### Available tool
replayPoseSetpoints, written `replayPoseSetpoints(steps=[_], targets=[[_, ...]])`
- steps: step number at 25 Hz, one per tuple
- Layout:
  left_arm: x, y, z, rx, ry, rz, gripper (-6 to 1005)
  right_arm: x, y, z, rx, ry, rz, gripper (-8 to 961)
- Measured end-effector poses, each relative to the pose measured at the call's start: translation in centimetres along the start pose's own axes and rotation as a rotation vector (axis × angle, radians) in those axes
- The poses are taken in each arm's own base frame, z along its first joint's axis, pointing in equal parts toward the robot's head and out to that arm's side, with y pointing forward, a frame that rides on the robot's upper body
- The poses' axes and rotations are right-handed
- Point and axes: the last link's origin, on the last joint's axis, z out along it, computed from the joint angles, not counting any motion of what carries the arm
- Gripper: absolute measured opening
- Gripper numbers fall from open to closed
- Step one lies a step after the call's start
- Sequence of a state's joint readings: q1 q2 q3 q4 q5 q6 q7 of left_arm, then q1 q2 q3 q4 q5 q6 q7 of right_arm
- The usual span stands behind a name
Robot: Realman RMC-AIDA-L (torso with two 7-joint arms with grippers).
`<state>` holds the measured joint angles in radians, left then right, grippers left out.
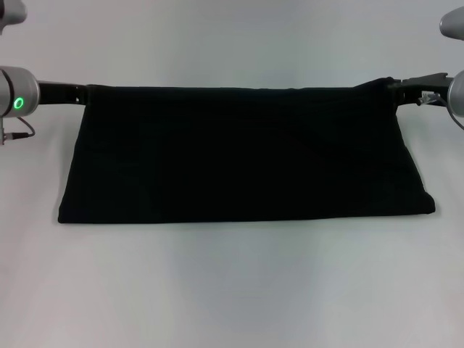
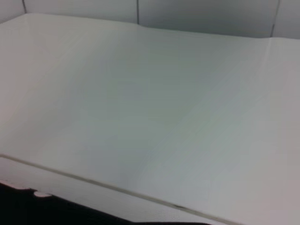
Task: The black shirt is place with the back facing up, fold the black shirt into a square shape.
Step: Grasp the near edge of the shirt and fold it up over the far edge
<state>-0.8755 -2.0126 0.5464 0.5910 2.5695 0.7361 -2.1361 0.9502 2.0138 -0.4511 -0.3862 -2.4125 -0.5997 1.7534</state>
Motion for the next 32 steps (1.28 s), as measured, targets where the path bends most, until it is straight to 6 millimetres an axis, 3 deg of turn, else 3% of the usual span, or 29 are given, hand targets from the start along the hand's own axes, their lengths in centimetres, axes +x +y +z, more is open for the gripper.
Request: replayPoseSetpoints(steps=[21,26,32], targets=[[-0.2,0.4,0.4,0.007,0.003,-0.016,25,0.2,0.0,0.2,0.018,0.0,-0.002,44],[-0.5,1.0,0.9,0.026,0.012,-0.017,89,0.3,0.6,0.4,0.013,0.02,-0.056,68],[-1.5,0.6,1.5,0.104,0.046,-0.069,165,0.0,-1.2,-0.1,0.101,-0.009,-0.043,192]])
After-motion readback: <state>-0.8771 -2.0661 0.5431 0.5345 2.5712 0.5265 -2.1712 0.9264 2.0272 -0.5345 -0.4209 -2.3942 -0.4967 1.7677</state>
